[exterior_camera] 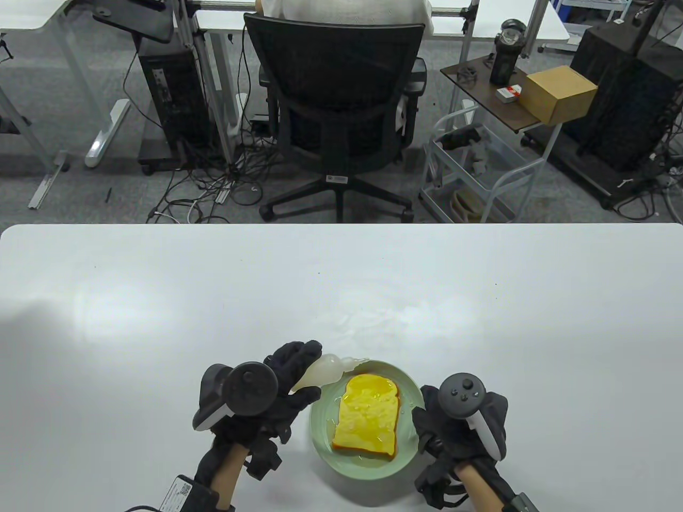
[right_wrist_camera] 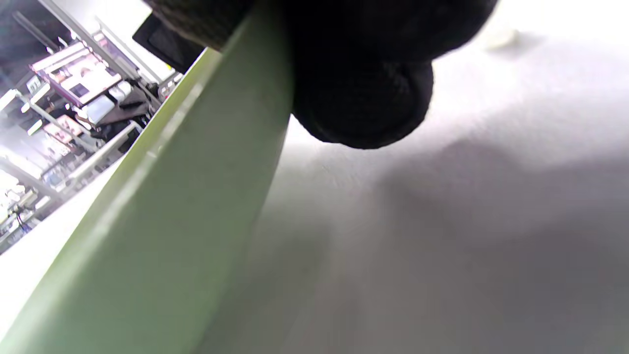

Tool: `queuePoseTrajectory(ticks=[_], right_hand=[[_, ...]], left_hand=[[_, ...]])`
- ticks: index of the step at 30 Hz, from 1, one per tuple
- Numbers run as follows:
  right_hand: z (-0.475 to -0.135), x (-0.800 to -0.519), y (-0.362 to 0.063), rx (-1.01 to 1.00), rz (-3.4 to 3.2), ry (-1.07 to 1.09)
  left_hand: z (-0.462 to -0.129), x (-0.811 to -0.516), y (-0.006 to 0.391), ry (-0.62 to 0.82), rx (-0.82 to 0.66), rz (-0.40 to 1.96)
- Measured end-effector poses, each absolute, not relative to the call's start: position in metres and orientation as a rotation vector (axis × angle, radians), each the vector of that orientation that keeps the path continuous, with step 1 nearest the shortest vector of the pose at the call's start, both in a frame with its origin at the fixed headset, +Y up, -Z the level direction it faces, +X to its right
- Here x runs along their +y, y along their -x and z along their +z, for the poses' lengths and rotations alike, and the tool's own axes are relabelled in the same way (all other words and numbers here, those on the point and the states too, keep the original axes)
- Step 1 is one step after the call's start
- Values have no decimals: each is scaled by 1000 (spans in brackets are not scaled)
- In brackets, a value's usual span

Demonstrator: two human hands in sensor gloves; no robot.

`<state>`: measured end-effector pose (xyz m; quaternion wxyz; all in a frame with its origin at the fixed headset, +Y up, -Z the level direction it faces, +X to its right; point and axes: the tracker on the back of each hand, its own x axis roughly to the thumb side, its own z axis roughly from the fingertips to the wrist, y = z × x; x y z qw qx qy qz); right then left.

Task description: Squeeze honey bottle to draw zigzag on toast

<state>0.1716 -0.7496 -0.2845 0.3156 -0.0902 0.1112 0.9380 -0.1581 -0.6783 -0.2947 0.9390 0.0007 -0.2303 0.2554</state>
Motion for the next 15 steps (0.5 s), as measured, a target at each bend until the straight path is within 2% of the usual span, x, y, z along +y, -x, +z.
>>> queuePoseTrajectory(ticks=[11, 15], right_hand=[[-298, -724, -171, 200, 2345, 232], [-298, -727, -165, 193, 2354, 203]], left_hand=[[-293, -671, 171, -70, -478, 598], [-294, -668, 175, -92, -454, 604]])
